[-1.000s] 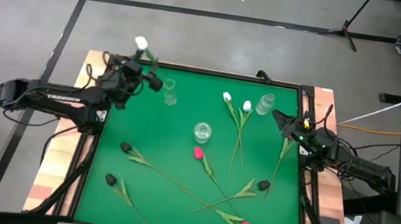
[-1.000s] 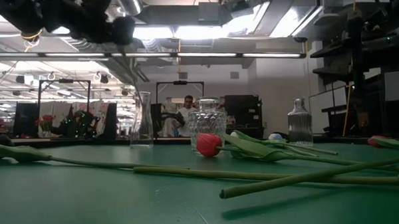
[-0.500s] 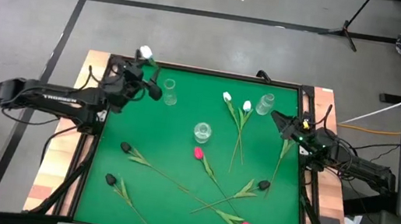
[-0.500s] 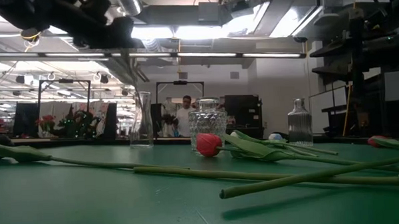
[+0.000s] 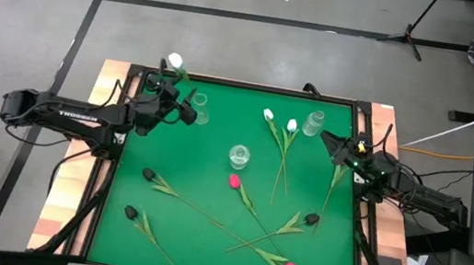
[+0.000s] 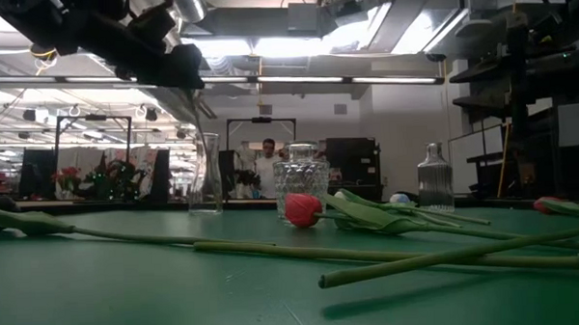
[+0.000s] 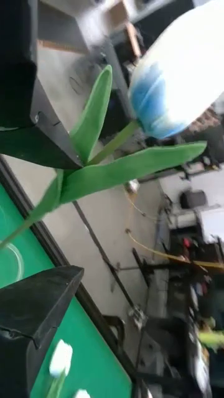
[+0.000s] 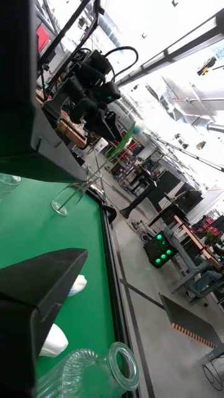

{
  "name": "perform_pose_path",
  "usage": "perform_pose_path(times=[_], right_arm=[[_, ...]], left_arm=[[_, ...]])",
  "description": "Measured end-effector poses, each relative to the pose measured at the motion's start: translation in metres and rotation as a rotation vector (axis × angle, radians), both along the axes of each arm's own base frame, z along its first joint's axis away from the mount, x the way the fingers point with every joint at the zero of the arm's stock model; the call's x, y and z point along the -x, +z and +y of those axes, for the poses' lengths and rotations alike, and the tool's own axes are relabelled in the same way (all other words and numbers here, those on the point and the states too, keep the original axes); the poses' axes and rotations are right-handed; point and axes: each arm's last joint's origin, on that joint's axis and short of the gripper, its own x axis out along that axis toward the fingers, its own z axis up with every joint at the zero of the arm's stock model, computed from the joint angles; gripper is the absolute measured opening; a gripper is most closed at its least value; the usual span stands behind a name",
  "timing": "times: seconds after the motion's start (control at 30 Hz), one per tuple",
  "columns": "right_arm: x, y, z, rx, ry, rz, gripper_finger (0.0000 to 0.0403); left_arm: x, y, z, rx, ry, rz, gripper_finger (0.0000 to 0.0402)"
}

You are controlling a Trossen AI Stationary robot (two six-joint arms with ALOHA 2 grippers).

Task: Sort flowers into vase by color
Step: Put the left white tulip into the top left transparent vase, then put the top left black tulip into the bottom transparent vase

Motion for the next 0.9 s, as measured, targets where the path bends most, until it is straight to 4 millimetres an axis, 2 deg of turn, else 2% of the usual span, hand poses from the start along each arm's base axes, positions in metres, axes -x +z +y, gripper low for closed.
perform_pose_path(times=[0.27, 0.53, 0.9], right_arm=[[0.000, 0.000, 0.000, 0.000, 0.000, 0.000, 0.0184], [0.000, 0.000, 0.000, 0.024, -0.002, 0.016, 0.0184], [0.000, 0.000, 0.000, 0.044, -0.004, 0.030, 0.0184]], left_arm=[[-0.003, 0.006, -0.006, 0.017, -0.026, -0.009, 0.0263], [-0.004, 0.006, -0.015, 0.038, 0.017, 0.105, 0.0263], [-0.004, 0.006, -0.025, 0.119, 0.022, -0.004, 0.0263]])
